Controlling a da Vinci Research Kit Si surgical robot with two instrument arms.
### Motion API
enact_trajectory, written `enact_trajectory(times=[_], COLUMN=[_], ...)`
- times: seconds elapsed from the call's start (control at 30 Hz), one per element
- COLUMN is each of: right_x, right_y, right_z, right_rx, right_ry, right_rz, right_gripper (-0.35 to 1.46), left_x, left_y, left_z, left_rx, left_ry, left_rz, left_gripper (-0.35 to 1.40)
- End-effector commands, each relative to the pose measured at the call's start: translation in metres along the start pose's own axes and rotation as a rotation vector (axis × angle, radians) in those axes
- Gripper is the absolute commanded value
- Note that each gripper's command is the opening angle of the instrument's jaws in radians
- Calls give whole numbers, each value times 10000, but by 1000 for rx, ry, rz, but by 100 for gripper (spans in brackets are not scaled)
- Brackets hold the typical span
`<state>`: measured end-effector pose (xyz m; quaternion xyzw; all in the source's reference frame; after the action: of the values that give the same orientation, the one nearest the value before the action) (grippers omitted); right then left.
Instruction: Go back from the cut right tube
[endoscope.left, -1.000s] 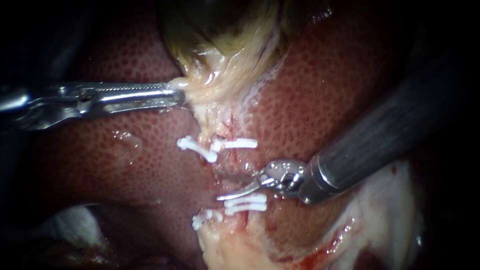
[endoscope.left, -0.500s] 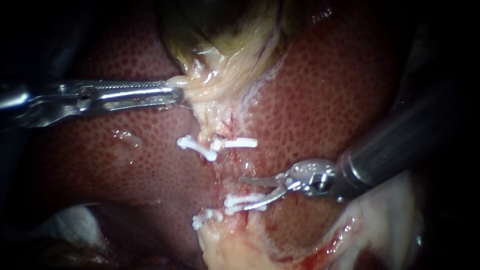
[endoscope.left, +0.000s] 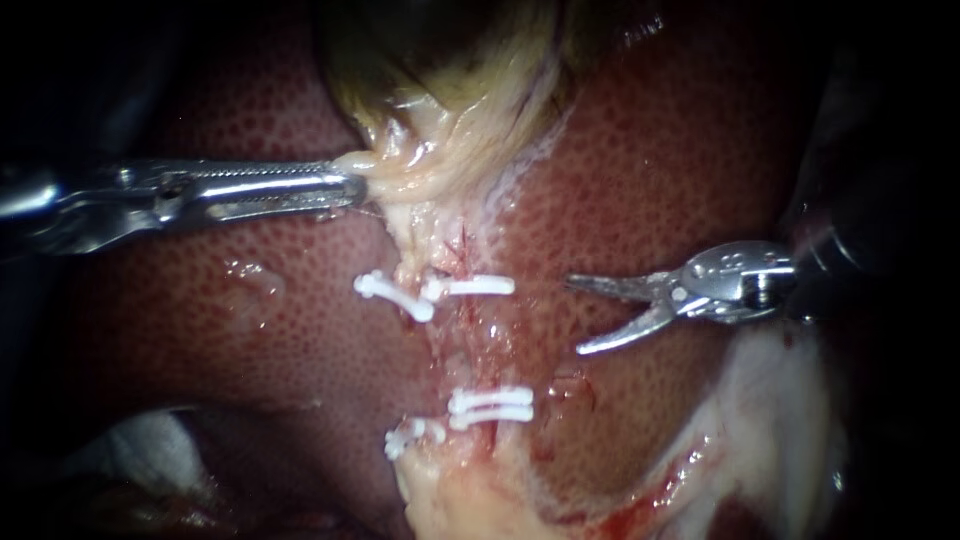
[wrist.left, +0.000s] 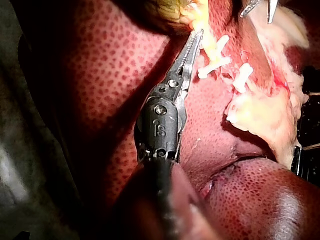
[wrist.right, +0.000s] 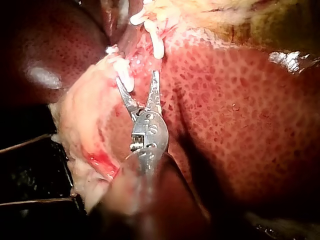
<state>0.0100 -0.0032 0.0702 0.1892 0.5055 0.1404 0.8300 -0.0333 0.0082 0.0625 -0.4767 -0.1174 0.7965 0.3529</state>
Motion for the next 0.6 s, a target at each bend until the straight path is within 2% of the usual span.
enact_trajectory(times=[0.03,0.2,0.3,0.37,0.53,0.6], right_x=[1,0,-1,-2,-2,-2], right_y=[-1,-2,-2,-2,-2,-2], right_z=[-1,-3,-4,-4,-4,-4], right_rx=[-6,-12,-11,-11,-11,-11], right_ry=[-5,-8,-8,-8,-8,-8], right_rz=[1,-2,-2,-2,-3,-3], right_gripper=[143,143,143,143,143,143], left_x=[0,-5,-13,-21,-38,-43], left_y=[0,-1,0,0,1,0], left_z=[1,5,15,24,50,65], left_rx=[1,3,9,12,-1,-10], left_ry=[0,1,3,4,-16,-27], left_rz=[1,3,7,11,29,20], left_gripper=[-35,-35,-35,-35,-35,-35])
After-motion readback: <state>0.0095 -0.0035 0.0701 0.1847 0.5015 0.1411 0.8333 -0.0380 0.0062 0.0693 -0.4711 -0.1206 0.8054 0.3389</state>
